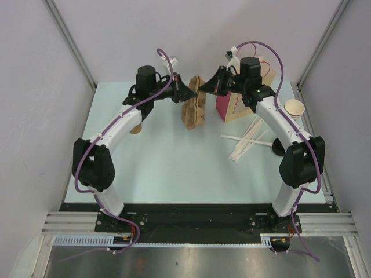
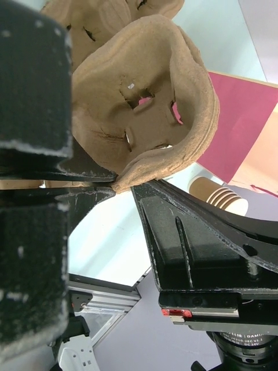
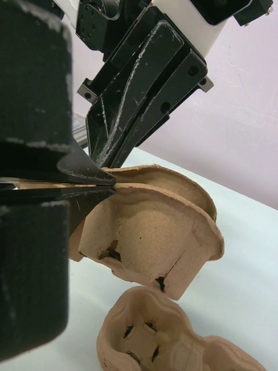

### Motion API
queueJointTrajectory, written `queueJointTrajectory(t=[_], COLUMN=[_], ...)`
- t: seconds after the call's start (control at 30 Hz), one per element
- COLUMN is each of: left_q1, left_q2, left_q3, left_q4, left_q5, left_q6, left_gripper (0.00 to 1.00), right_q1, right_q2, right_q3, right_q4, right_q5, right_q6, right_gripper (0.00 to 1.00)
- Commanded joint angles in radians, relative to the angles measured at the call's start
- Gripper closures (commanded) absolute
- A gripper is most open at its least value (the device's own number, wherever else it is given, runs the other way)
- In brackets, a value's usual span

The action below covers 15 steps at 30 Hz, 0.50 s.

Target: Pack the takeout coffee

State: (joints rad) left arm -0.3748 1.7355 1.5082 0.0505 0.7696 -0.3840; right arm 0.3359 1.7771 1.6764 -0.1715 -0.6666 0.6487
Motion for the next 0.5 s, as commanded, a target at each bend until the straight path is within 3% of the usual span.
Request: queueJointTrajectory(t=[0.0, 0.2, 0.47], left_q1=[0.031, 0.085, 0.135], left_q2=[-0.079, -0.126, -0.211], left_q3=[0.017, 0.024, -0.017], left_q4=[-0.018, -0.133, -0.159], left_q5=[-0.041, -0.108, -0.141], left_q6=[0.004, 0.042, 0.057], left_gripper=[1.00, 1.00, 1.00], right_q1=[-0.018, -0.040, -0.038], right_q2=[0.013, 0.041, 0.085], right_q3=[0.063, 0.123, 0.190], right_q4=[-0.008, -0.033, -0.049], right_q5=[0.045, 0.087, 0.116], right_q6=[-0.030, -0.047, -0.060], right_gripper=[1.00, 1.00, 1.00])
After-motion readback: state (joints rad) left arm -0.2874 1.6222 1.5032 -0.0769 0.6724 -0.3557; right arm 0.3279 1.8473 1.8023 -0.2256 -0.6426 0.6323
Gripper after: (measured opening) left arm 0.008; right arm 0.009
